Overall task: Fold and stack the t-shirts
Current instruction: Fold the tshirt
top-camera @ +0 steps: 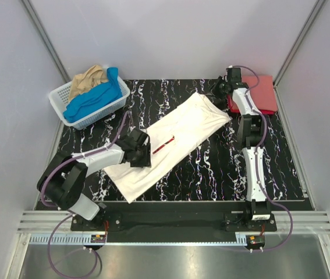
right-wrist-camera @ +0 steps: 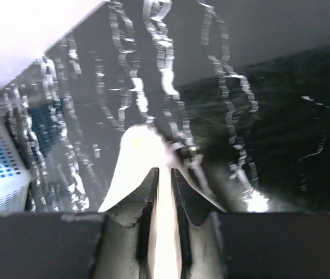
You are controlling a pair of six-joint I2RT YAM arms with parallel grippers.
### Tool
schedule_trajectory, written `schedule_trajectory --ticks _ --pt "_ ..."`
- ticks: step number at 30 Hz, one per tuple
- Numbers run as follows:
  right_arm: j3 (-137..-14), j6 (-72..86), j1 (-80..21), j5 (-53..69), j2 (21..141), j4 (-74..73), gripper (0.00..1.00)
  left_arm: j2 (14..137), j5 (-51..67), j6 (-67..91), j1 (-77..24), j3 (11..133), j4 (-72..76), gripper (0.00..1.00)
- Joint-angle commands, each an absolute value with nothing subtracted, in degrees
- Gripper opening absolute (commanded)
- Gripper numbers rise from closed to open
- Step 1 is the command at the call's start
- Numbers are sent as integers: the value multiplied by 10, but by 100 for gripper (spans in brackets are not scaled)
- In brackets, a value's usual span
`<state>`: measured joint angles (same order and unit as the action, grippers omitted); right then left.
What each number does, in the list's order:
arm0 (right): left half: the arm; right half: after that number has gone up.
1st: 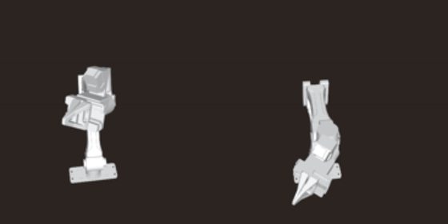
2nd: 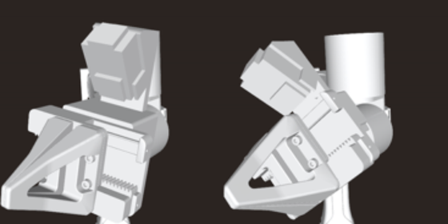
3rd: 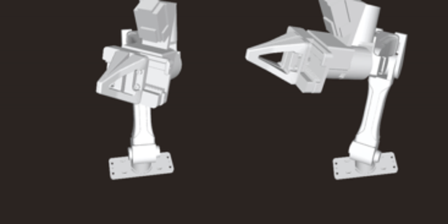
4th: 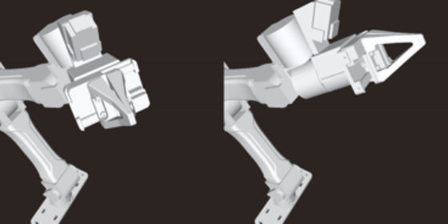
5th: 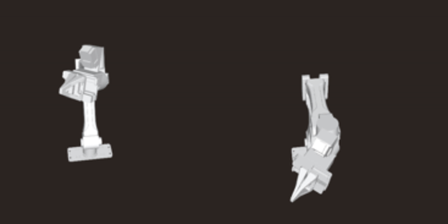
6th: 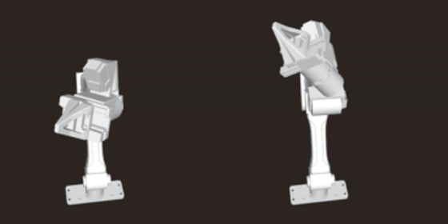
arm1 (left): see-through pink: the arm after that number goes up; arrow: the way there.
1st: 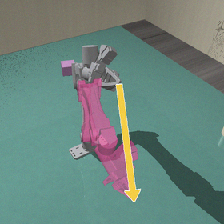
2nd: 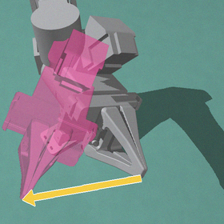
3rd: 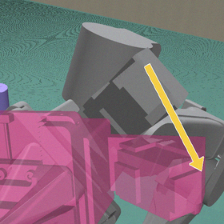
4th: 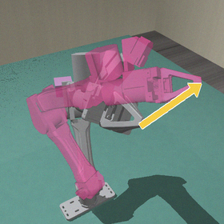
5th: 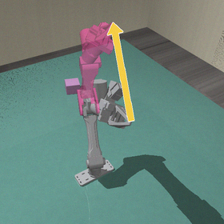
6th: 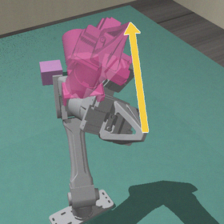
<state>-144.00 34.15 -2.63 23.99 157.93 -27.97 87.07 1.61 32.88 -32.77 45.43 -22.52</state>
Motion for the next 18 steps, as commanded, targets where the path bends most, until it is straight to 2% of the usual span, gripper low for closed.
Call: schedule_trajectory --ticks 1,6,9,13,18 --pt "-1472 339 -34 253 1519 -316 21 907 -13 357 -374 457 -198 48" --pt "-1321 335 -33 184 1360 -318 41 904 -39 403 -419 428 -197 48" --pt "-1200 332 -33 153 1272 -318 45 877 -61 430 -445 396 -194 49" --pt "-1007 317 -30 95 1185 -295 44 833 -77 488 -471 347 -189 50" --pt "-860 321 -22 52 1107 -224 40 760 -40 500 -478 323 -166 52"
